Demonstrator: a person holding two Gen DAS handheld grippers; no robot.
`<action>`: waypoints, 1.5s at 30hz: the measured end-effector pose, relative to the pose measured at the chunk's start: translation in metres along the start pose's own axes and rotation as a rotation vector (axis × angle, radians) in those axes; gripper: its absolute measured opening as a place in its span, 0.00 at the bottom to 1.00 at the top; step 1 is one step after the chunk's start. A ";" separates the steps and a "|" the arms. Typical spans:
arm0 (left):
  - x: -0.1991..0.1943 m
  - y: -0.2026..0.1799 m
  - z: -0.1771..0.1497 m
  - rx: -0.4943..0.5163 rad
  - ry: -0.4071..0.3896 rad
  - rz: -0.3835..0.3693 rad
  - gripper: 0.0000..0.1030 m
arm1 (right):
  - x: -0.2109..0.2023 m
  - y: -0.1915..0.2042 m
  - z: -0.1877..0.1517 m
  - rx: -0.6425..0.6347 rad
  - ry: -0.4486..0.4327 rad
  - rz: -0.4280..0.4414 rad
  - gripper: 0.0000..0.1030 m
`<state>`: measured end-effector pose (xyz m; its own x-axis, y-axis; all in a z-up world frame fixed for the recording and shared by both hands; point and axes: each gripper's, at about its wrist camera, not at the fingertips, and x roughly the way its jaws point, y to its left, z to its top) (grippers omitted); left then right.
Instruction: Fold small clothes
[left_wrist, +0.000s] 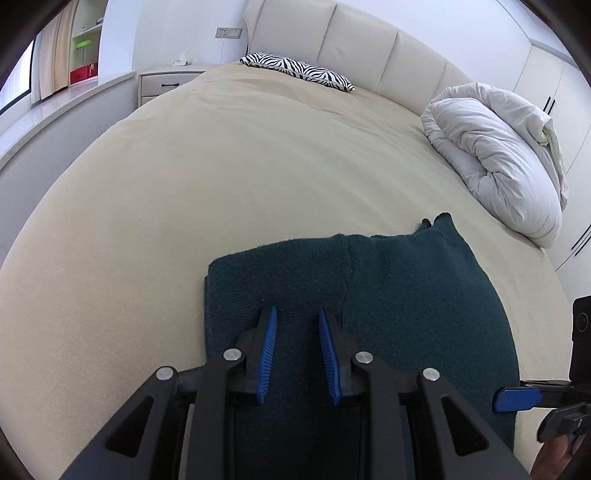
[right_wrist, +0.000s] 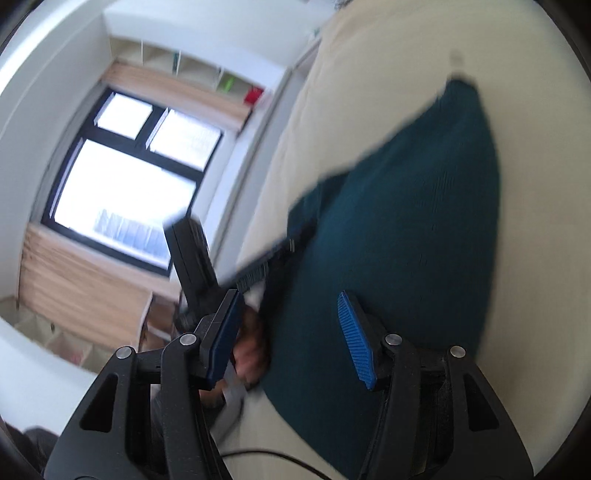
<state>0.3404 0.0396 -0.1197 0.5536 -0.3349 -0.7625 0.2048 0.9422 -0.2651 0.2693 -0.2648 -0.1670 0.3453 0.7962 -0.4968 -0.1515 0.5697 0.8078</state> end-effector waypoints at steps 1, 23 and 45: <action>0.000 0.000 0.000 0.002 0.000 0.002 0.26 | 0.004 0.000 -0.007 -0.036 0.003 -0.029 0.50; -0.068 0.065 -0.036 -0.238 0.064 -0.103 0.44 | -0.056 -0.075 -0.012 0.147 -0.096 -0.088 0.71; -0.011 0.089 -0.034 -0.501 0.269 -0.408 0.42 | -0.030 -0.093 -0.016 0.229 -0.034 0.020 0.71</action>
<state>0.3257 0.1272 -0.1551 0.2789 -0.7100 -0.6467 -0.0785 0.6543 -0.7522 0.2579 -0.3384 -0.2326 0.3761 0.7973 -0.4721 0.0538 0.4899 0.8701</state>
